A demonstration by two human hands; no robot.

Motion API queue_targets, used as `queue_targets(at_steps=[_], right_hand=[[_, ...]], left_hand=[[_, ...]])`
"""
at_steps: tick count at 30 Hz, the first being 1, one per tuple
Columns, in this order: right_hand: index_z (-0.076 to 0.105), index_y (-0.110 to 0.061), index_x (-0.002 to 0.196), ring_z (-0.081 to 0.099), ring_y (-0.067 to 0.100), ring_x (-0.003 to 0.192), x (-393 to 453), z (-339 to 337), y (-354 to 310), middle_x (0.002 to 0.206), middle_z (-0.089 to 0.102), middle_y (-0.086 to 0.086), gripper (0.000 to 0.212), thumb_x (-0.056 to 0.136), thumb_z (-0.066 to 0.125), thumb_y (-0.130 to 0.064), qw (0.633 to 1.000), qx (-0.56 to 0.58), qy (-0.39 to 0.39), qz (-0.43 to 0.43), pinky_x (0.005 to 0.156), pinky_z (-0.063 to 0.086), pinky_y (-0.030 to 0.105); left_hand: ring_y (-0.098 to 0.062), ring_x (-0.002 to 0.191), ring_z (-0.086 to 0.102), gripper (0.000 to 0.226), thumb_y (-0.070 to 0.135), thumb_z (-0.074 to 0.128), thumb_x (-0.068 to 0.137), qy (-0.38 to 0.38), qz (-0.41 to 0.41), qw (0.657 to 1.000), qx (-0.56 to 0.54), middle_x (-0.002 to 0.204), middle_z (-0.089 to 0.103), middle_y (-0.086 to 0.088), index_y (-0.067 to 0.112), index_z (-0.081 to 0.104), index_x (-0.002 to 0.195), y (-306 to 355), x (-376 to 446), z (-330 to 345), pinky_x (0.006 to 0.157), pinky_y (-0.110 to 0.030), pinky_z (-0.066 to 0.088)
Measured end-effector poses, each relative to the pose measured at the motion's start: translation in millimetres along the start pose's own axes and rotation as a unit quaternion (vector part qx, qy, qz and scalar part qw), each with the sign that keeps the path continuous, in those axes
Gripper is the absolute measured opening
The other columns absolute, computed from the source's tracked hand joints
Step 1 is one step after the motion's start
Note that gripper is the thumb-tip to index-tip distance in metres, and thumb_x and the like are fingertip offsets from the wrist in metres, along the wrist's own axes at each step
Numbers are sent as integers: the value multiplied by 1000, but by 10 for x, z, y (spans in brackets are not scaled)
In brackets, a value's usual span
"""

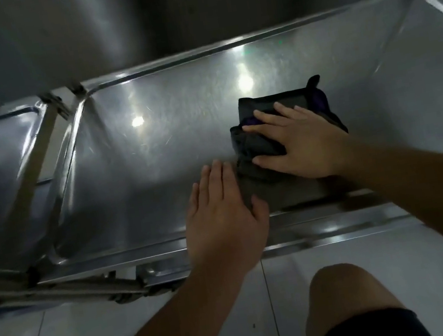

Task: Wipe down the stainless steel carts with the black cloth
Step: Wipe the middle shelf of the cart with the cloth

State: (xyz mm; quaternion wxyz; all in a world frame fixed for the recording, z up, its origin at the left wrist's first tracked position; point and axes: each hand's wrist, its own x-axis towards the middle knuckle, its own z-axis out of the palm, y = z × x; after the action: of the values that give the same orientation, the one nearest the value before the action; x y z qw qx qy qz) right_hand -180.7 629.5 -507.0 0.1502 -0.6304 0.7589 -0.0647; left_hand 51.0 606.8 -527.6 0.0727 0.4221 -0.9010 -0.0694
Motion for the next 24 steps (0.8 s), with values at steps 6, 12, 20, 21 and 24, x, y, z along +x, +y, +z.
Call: queue_targets(at_steps=[6,12,20,21,24], right_hand=[[1,-54,160,-8,17,159,-613,125,-93,171,-5,-19,90,80,7,-95,999,-24,10,40,127,-2,42],[-9,-63,154,-17,12,157,-1052,99,-214,167,-15,-24,102,67,18,-108,997,-29,-42,55,126,-7,41],[16,-56,155,12,18,159,-1312,192,-387,166,16,-19,89,75,38,-88,998,-41,29,26,127,22,47],[23,-53,155,18,20,158,-1329,227,-409,165,23,-17,85,79,46,-82,998,-38,51,21,126,24,45],[45,-40,153,37,25,151,-1380,335,-474,159,43,-9,75,83,64,-60,992,-40,118,1,119,31,42]], left_hand=[[-21,164,11,77,49,10,103,-4,12,1000,-15,176,21,-10,11,22,168,2,20,-14,133,-39,6],[-20,164,-2,67,43,15,111,-50,8,998,-47,179,6,-7,12,11,170,0,42,-100,132,-40,-2],[-23,164,-5,68,42,16,112,-91,18,994,-62,179,-1,-9,8,5,170,-22,63,-168,132,-43,-4],[-24,164,-5,68,43,17,112,-93,19,994,-61,179,-1,-10,8,4,170,-23,67,-163,132,-43,-5],[-24,164,-4,70,44,17,112,-92,21,994,-57,178,-1,-11,7,5,170,-23,72,-157,132,-44,-4]])
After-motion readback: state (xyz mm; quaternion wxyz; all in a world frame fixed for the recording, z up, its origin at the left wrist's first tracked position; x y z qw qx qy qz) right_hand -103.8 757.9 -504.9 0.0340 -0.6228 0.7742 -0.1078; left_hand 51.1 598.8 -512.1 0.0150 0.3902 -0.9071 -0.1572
